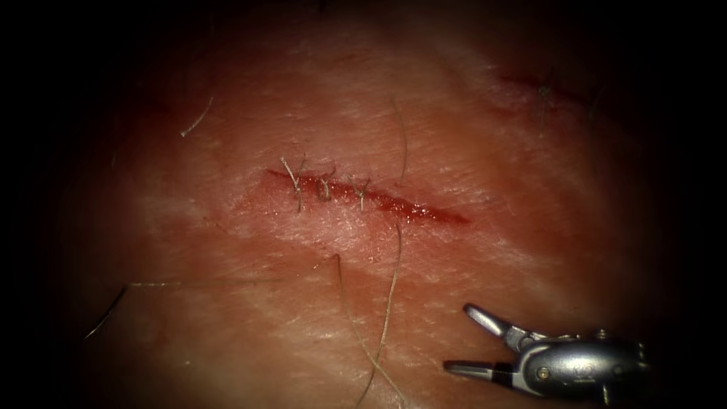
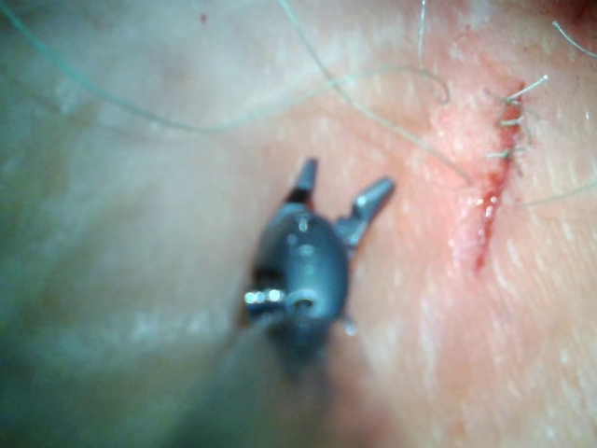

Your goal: Wound Closure

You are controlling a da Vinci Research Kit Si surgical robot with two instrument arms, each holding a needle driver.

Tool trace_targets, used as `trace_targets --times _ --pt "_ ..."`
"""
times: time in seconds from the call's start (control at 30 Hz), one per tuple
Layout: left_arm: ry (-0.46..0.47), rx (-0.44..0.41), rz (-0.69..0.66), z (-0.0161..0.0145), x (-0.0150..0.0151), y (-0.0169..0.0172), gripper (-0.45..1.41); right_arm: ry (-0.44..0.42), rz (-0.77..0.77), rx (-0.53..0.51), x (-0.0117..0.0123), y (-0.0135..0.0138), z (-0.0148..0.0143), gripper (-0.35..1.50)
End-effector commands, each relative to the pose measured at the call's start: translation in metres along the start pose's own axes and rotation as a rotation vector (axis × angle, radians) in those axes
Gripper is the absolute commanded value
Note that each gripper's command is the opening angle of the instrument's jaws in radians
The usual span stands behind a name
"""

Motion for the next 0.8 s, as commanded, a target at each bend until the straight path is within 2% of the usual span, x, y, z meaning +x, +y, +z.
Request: trace_targets --times 0.03,0.1,0.3,0.5,0.6,0.8 --pt "0.003 0.001 -0.004 0.0009 -0.0004 0.0002 -0.45 -0.002 0.002 0.0 -0.0006 -0.0006 -0.0001 1.46" --pt "-0.014 0.034 -0.018 -0.0036 -0.0019 0.0019 -0.45 -0.011 0.003 -0.008 -0.001 -0.0004 -0.0015 1.46" --pt "-0.039 0.077 -0.054 -0.0102 -0.0037 0.0051 -0.45 -0.028 0.003 -0.026 -0.0018 0.0 -0.0029 1.46" --pt "-0.044 0.145 -0.085 -0.0142 -0.0043 0.0064 -0.45 -0.028 0.0 -0.029 -0.002 -0.0003 -0.0025 1.46" --pt "-0.044 0.167 -0.095 -0.0151 -0.0045 0.0064 -0.45 -0.029 0.0 -0.03 -0.002 -0.0003 -0.0024 1.45" --pt "-0.088 0.266 -0.174 -0.0185 -0.0068 0.0056 -0.45 -0.025 0.005 -0.03 -0.0022 -0.0004 -0.0026 1.45"
